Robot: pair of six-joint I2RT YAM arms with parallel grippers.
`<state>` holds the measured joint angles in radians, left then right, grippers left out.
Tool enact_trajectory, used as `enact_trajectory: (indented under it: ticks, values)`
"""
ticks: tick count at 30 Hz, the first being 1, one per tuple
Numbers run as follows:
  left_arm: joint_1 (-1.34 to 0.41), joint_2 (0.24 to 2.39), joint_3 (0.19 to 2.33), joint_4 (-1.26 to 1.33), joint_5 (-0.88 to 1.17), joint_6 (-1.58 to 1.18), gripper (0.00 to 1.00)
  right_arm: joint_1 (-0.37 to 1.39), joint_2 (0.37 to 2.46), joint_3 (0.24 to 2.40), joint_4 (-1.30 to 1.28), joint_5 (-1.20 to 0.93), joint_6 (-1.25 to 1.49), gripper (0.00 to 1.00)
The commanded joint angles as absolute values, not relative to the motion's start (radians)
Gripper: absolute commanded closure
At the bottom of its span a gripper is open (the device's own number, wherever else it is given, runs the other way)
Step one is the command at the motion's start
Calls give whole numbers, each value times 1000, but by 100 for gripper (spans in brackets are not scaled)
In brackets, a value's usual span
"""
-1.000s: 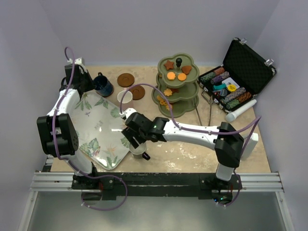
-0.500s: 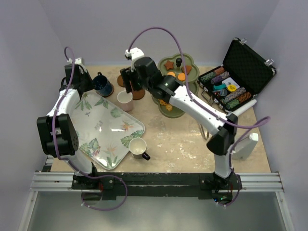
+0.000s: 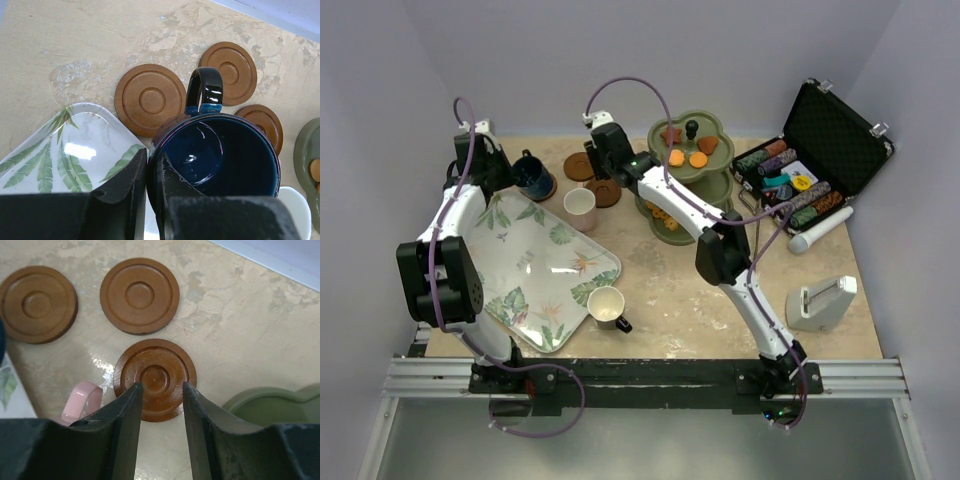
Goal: Serve the afternoon tea
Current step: Move the coaster to the center of the board.
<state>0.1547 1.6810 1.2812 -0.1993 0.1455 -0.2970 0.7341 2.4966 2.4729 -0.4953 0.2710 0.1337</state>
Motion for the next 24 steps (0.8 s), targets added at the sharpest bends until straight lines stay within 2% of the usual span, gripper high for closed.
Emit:
enact_trajectory:
  ticks: [1,8,24]
  values:
    - [149,1624,1302,-101,172,-327,100,750,2516,2525,-417,305,101,60]
    - [149,1629,1302,-104,179,-330,100,745,2586,2516,-382,327,83,68]
    - [149,1626,1307,-106,187,-333,100,744,2681,2479,-328,282,60,76]
